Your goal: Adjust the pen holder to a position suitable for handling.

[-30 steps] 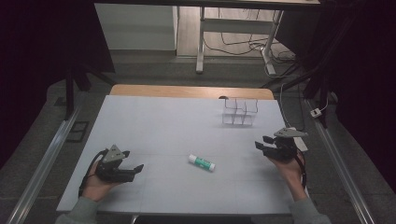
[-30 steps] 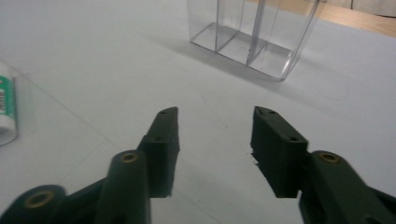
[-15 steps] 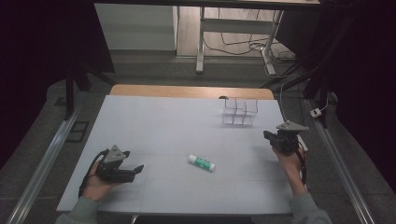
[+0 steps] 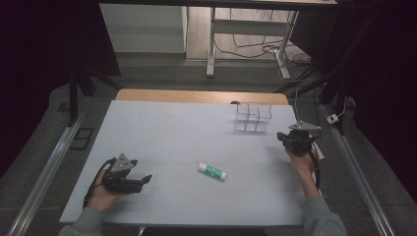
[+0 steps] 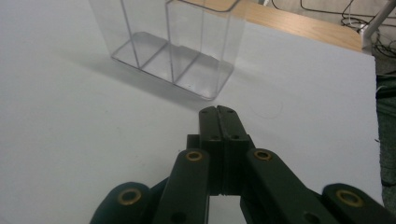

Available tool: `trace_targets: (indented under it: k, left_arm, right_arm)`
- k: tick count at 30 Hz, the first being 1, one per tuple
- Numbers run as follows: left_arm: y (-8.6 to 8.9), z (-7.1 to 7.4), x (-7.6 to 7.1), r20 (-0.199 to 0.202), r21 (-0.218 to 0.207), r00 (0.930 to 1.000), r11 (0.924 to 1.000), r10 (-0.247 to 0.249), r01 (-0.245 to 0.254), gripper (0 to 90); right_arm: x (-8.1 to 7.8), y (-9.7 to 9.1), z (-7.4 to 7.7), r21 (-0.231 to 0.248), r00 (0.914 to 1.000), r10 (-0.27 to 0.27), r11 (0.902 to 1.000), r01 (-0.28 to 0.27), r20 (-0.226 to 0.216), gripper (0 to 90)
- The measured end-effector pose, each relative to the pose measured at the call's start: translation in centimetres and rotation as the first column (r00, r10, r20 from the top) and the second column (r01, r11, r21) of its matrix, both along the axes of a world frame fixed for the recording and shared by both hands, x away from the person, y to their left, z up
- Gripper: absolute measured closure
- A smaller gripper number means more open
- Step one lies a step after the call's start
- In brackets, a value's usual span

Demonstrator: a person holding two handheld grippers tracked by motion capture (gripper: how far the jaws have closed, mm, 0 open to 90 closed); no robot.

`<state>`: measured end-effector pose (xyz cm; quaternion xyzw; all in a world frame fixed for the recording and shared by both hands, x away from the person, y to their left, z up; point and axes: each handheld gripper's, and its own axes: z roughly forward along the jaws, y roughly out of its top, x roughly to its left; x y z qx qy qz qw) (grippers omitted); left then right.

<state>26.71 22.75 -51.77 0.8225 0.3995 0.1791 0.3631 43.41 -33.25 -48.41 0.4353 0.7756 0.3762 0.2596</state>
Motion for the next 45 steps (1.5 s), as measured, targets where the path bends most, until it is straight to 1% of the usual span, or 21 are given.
trace_targets:
  k: [2, 4, 5, 10, 12, 13, 15, 16, 17, 19, 20, 24, 26, 29, 31, 33, 34, 35, 37, 41, 45]
  left_arm:
    - [0.0, 0.0, 0.0, 0.0, 0.0, 1.0, 1.0, 0.0, 0.0, 21.3]
    - [0.0, -0.1, 0.1, -0.004, 0.002, 1.0, 1.0, 0.002, -0.002, 21.3]
    - [0.0, -0.1, 0.1, -0.003, 0.002, 1.0, 1.0, 0.001, -0.001, 21.2]
    - [0.0, -0.1, 0.1, -0.003, 0.003, 1.0, 1.0, 0.0, 0.0, 21.3]
    - [0.0, -0.1, 0.1, -0.004, 0.002, 1.0, 1.0, 0.001, -0.001, 21.3]
    - [0.0, -0.1, 0.1, -0.005, 0.002, 1.0, 1.0, -0.001, 0.001, 21.3]
    - [0.0, -0.2, 0.1, -0.003, 0.005, 1.0, 1.0, -0.005, 0.005, 21.3]
    - [0.0, -0.2, 0.1, -0.003, 0.006, 1.0, 1.0, -0.005, 0.005, 21.3]
    - [-0.1, -0.2, 0.1, -0.004, 0.007, 1.0, 0.9999, -0.008, 0.008, 21.3]
    - [-0.1, -0.2, 0.1, -0.002, 0.007, 1.0, 0.9999, -0.008, 0.008, 21.3]
    - [-0.1, -0.2, 0.1, -0.003, 0.006, 1.0, 1.0, -0.006, 0.006, 21.3]
    - [-0.1, -0.2, 0.2, -0.007, 0.009, 0.9999, 0.9999, -0.009, 0.009, 21.3]
    - [-0.1, -0.3, 0.2, -0.007, 0.008, 0.9999, 0.9999, -0.013, 0.013, 21.3]
    - [-0.2, -0.4, 0.3, -0.009, 0.012, 0.9998, 0.9998, -0.017, 0.017, 21.3]
    - [-0.1, -0.4, 0.3, -0.011, 0.019, 0.9997, 0.9996, -0.02, 0.02, 21.3]
    - [-0.1, -0.4, 0.3, -0.01, 0.017, 0.9998, 0.9997, -0.019, 0.019, 21.4]
    - [-0.1, -0.5, 0.3, -0.011, 0.016, 0.9998, 0.9997, -0.018, 0.018, 21.4]
    - [-0.1, -0.5, 0.3, -0.014, 0.022, 0.9998, 0.9996, -0.016, 0.017, 21.4]
    - [-0.1, -0.6, 0.3, -0.013, 0.022, 0.9997, 0.9996, -0.019, 0.019, 21.4]
    - [-0.1, -0.6, 0.3, -0.012, 0.027, 0.9997, 0.9994, -0.021, 0.021, 21.4]
    - [-0.1, -0.6, 0.3, -0.012, 0.028, 0.9998, 0.9994, -0.017, 0.018, 21.4]
  right_arm:
    - [0.4, -0.2, -0.1, 0.023, 0.9999, -0.007, 0.9997, 0.007, -0.011, 89.4]
    - [0.6, -0.2, -0.2, 0.031, 0.9998, -0.011, 0.9994, 0.012, -0.016, 89.4]
    - [1.2, -0.2, -0.4, 0.035, 0.9997, -0.016, 0.9992, 0.017, -0.02, 89.4]
    - [2.7, 0.0, -0.5, 0.014, 0.9982, -0.046, 0.9988, 0.046, -0.04, 89.4]
    - [3.3, 0.0, -0.5, 0.019, 0.9983, -0.04, 0.999, 0.041, -0.043, 89.4]
    - [3.3, 0.0, -0.5, 0.019, 0.9983, -0.04, 0.999, 0.041, -0.043, 89.4]
    - [4.2, 0.1, -0.5, 0.023, 0.998, -0.038, 0.999, 0.039, -0.05, 89.4]
    - [4.4, 0.2, -0.5, 0.041, 0.9984, -0.03, 0.9986, 0.032, -0.048, 89.4]
    - [4.6, 0.3, -0.5, 0.039, 0.9984, -0.026, 0.9988, 0.028, -0.05, 89.4]
    - [4.8, 0.4, -0.5, 0.04, 0.9985, -0.03, 0.9987, 0.032, -0.047, 89.4]
    - [5.2, 0.5, -0.5, 0.052, 0.9979, -0.036, 0.9979, 0.039, -0.053, 89.4]
    - [5.7, 0.7, -0.4, 0.054, 0.9981, -0.04, 0.9976, 0.042, -0.047, 89.4]
    - [6.4, 0.8, -0.3, 0.052, 0.9977, -0.046, 0.9975, 0.048, -0.05, 89.4]
    - [7.2, 0.8, -0.5, 0.072, 0.9963, -0.059, 0.9953, 0.064, -0.063, 89.4]
    - [7.6, 0.8, -0.6, 0.088, 0.9959, -0.057, 0.9942, 0.063, -0.071, 89.4]
    - [8.0, 0.9, -0.8, 0.107, 0.9964, -0.05, 0.9926, 0.057, -0.069, 89.4]
    - [8.0, 0.9, -0.8, 0.107, 0.9964, -0.05, 0.9926, 0.057, -0.069, 89.4]
    - [8.3, 0.9, -1.0, 0.122, 0.9962, -0.05, 0.9908, 0.058, -0.072, 89.4]
    - [8.5, 1.0, -1.2, 0.13, 0.9964, -0.044, 0.9901, 0.053, -0.073, 89.4]
    - [8.8, 1.3, -1.4, 0.109, 0.9964, -0.033, 0.9932, 0.041, -0.078, 89.4]
    - [9.0, 1.3, -1.6, 0.11, 0.9965, -0.03, 0.9932, 0.038, -0.078, 89.4]
